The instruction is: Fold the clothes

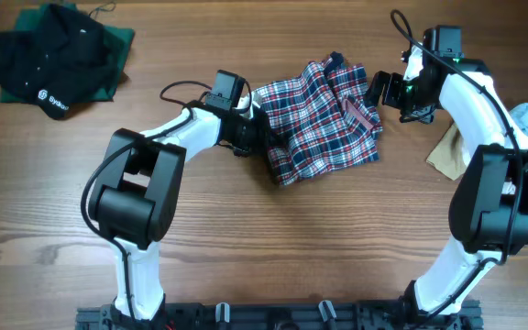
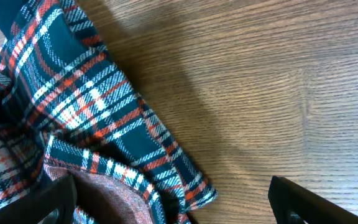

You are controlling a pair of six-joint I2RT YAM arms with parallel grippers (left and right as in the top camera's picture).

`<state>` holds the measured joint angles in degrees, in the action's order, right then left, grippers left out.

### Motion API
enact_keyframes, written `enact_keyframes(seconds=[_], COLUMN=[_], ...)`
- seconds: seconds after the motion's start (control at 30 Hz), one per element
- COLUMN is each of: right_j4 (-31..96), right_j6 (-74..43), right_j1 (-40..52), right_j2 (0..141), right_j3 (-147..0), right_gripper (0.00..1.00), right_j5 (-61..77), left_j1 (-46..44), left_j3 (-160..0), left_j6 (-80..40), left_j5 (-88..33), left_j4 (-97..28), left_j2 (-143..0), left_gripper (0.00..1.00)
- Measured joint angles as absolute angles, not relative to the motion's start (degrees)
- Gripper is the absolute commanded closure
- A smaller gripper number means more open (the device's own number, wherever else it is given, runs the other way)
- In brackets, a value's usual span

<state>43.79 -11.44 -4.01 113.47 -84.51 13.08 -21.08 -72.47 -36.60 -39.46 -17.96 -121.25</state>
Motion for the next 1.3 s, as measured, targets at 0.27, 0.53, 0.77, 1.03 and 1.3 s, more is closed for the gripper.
enact_keyframes(seconds=[0.27,0.53,0.77,1.03,1.3], right_j4=[44.6,45.23,45.43,45.43,45.43], right_j6=[-11.25,-4.25,0.12,0.36,0.34], right_j1=[-4.01,-4.01,-4.01,-4.01,-4.01], right_j2=[113.47,113.49,113.49,113.49,113.49], right_j3=[-84.51,-84.53,-84.53,-84.53,-84.53], right_gripper=[0.0,0.0,0.0,0.0,0.0], right_j5=[13.08,20.14,26.2,27.07,27.4], left_j1=[-20.88,-13.65,-2.09,4.27,4.21], left_j3=[-72.47,-72.51,-72.71,-73.63,-79.7], left_j6=[-36.58,-35.77,-33.52,-28.69,-21.5], left_j5=[-38.61,-38.92,-39.55,-38.81,-24.82], left_j4=[-17.89,-20.05,-23.11,-24.93,-33.12], left_j2=[-121.25,-121.23,-121.16,-121.16,-120.16], left_gripper=[0.96,0.96,0.96,0.96,0.96])
